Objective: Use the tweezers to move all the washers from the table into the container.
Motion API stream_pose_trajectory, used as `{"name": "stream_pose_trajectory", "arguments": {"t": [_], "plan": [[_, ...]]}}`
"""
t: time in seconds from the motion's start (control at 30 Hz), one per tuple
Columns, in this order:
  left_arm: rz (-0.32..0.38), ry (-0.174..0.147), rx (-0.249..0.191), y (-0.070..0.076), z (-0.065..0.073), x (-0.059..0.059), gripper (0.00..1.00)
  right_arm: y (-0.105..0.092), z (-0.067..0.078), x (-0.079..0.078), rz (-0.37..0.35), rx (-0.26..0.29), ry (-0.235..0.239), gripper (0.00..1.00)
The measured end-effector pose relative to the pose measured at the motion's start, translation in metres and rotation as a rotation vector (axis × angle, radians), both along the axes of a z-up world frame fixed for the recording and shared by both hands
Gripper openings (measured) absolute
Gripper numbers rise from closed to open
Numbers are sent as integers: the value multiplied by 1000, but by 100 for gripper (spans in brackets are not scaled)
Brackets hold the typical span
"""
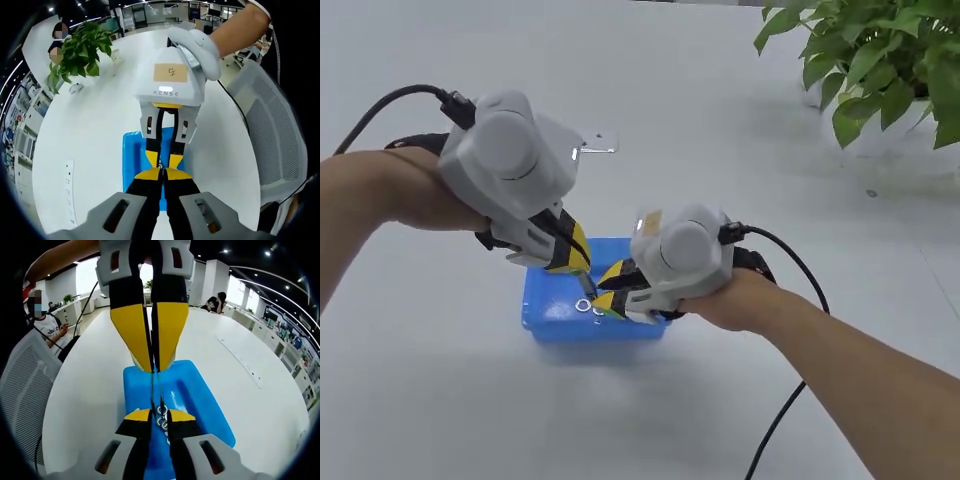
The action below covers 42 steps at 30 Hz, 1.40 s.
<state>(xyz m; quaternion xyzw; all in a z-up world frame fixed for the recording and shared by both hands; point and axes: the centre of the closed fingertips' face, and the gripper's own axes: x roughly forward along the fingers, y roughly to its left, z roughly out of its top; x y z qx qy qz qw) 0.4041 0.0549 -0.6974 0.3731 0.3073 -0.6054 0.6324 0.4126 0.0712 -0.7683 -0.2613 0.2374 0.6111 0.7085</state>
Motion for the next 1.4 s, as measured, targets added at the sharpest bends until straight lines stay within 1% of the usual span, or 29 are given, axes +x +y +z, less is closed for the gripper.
{"name": "stream_pose_trajectory", "arguments": {"t": [0.37,0.53,0.6,0.8,1.0,1.17,1.33,1.4], "plan": [[-5,-11,4,0,6,0,4,5,4,1,10,17,-11,14],[-6,-16,-3,-1,11,0,4,7,6,1,18,24,-16,14],[-6,-18,-7,-2,13,0,4,9,8,2,19,28,-22,13],[-6,-22,2,-1,14,0,4,9,10,1,21,34,-22,11],[-9,-31,6,0,17,-3,4,7,13,-2,21,38,-25,8],[-5,-38,6,2,21,-5,5,5,19,-5,32,37,-43,8],[-7,-48,14,6,24,-9,5,1,24,-9,45,31,-59,7],[-7,-51,18,7,25,-12,5,-1,27,-11,47,34,-55,7]]}}
